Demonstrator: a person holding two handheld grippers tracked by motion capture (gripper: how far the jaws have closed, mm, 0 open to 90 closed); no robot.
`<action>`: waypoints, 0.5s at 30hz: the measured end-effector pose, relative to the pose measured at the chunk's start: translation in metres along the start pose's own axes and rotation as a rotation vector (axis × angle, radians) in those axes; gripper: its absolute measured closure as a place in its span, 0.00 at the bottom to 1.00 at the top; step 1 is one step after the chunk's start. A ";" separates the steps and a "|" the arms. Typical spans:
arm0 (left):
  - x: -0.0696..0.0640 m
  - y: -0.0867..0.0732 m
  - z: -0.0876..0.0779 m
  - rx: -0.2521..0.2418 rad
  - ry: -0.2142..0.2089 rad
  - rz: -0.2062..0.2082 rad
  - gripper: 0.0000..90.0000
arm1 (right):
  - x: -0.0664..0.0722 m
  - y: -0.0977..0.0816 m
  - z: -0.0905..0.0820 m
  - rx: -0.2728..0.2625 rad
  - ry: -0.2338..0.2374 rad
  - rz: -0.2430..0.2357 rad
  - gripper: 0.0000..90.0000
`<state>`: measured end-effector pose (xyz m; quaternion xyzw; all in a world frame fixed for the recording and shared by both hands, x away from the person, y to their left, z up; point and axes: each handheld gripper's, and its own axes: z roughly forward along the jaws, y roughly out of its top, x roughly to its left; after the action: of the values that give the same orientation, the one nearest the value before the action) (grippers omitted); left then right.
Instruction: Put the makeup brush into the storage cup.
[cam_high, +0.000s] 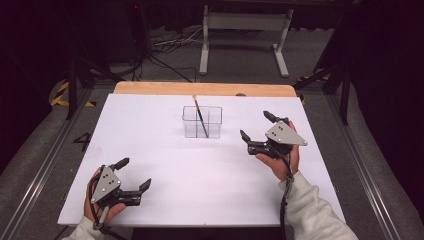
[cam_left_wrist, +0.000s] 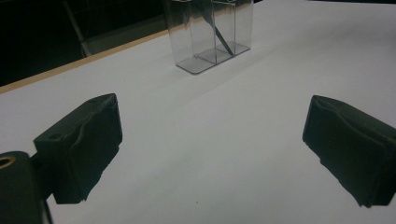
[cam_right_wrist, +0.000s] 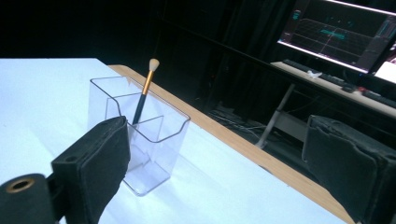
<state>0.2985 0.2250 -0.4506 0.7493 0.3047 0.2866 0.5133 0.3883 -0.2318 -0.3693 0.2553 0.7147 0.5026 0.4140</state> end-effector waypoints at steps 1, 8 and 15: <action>0.000 0.000 0.000 0.002 -0.001 -0.003 0.06 | 0.000 0.000 -0.002 -0.002 -0.005 -0.004 0.09; -0.001 0.000 0.001 0.005 -0.003 -0.002 0.06 | -0.001 -0.002 -0.008 -0.004 0.004 -0.004 0.09; -0.001 0.000 0.001 0.006 -0.004 -0.002 0.06 | -0.001 -0.005 -0.013 -0.001 0.003 -0.013 0.09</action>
<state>0.2983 0.2240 -0.4511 0.7509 0.3054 0.2837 0.5122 0.3778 -0.2411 -0.3712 0.2500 0.7167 0.5006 0.4163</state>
